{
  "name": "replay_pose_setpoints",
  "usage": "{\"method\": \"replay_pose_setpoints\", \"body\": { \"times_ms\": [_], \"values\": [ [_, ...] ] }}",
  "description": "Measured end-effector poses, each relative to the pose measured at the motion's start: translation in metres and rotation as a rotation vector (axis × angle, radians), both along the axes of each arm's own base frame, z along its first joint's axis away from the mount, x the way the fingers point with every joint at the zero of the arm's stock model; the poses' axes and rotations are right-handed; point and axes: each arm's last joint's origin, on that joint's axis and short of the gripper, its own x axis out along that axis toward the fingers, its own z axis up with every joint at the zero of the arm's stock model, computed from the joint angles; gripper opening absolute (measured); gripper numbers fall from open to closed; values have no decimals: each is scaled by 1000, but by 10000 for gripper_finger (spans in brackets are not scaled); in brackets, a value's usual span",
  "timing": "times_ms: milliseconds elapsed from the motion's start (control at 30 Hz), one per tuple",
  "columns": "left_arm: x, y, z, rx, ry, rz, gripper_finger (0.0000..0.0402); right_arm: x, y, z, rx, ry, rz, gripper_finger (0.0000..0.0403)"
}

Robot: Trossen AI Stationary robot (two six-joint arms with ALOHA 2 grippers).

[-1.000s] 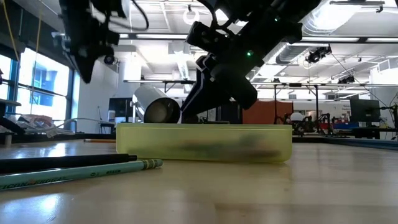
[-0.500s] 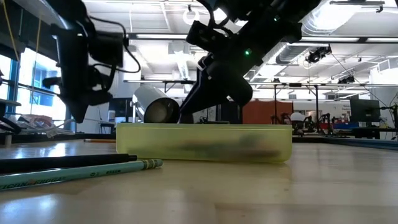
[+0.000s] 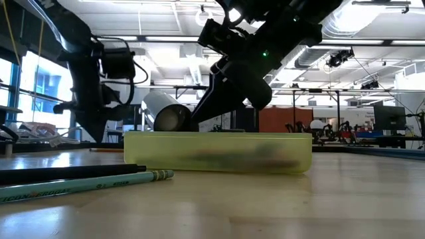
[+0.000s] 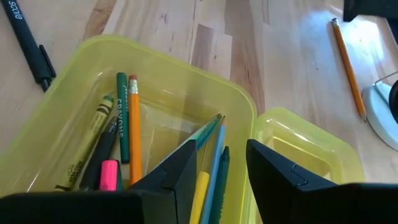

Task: Pick & place school supplies into a supply box
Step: Adjust the orange pencil

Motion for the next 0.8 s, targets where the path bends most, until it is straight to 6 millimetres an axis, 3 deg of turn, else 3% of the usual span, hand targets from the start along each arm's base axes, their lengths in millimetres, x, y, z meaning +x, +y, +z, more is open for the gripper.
{"method": "replay_pose_setpoints", "body": {
  "times_ms": [167, 433, 633, 800],
  "values": [
    [0, 2, -12, -30, 29, 6, 12, 0, 0, 0, 4, -1, -3, 124],
    [9, 10, -13, 83, -6, 13, 38, 0, 0, 0, 25, -3, -12, 124],
    [9, 12, -11, 152, 29, 21, 12, 0, 0, 0, 31, -2, -5, 124],
    [7, 11, -17, 123, 64, 35, 26, 0, 0, 0, 32, -2, -6, 124]
  ]
}}
